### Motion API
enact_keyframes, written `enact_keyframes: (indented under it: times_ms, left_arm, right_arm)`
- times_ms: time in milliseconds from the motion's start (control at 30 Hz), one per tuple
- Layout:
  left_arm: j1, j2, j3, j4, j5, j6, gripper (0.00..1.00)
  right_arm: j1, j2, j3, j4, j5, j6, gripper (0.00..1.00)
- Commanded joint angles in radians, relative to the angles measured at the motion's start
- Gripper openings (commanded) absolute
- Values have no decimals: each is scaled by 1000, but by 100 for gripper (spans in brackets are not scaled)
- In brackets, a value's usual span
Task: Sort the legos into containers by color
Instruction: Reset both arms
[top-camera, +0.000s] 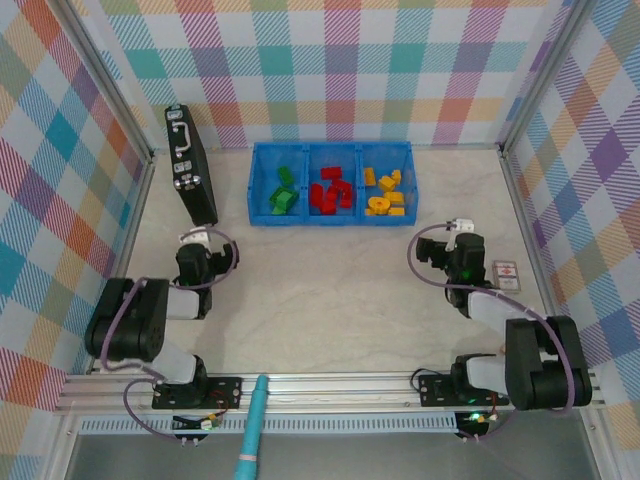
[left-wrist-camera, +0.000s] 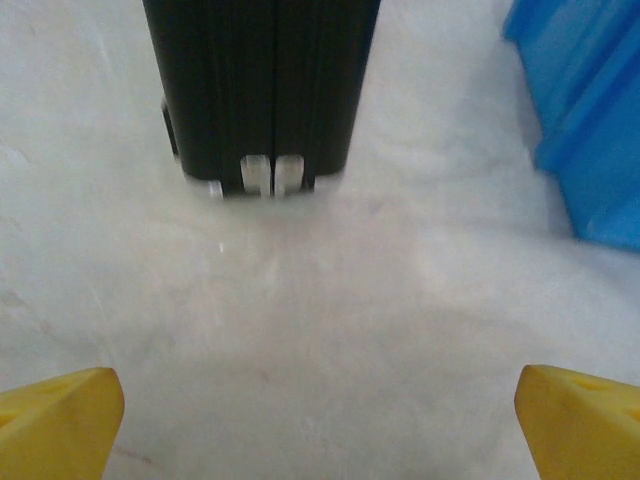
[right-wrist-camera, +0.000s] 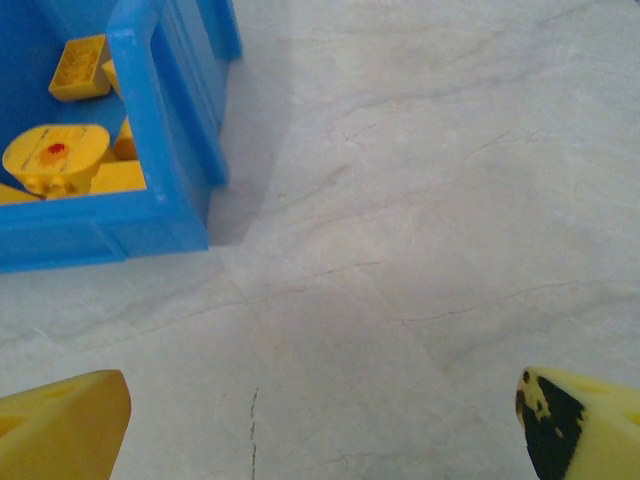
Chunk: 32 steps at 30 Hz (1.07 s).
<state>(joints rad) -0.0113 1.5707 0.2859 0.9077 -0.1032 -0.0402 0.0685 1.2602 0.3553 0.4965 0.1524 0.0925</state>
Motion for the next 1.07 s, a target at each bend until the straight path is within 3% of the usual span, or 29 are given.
enact_keyframes:
  times_ms: [0,67,200,267,333,367,400,1033]
  left_arm:
    - [9,-13,-26,198,13,-14,100]
    - [-15,5,-11,201,-75,-15,100]
    - [-88,11,113,-21,-173,42,100]
    - [-94,14,109,-8,-177,46,100]
    - [-94,12,111,-16,-175,44,100]
    - [-94,12,110,-11,-174,45,100]
    - [-94,12,110,-16,-175,46,100]
    - [-73,11,115,-25,-118,43,100]
  right_arm:
    - [-19,34,-28,236,-41,-44,99]
    - [-29,59,-12,245,-73,-66,99]
    - [-48,158,18,295,-116,-79,99]
    - [-48,291,24,417,-171,-102,99]
    - [-70,275,73,293,-194,-80,99]
    - [-69,291,52,373,-194,-81,99]
    - [-70,270,67,297,-194,-82,99]
    - [-66,274,63,316,-194,-88,99]
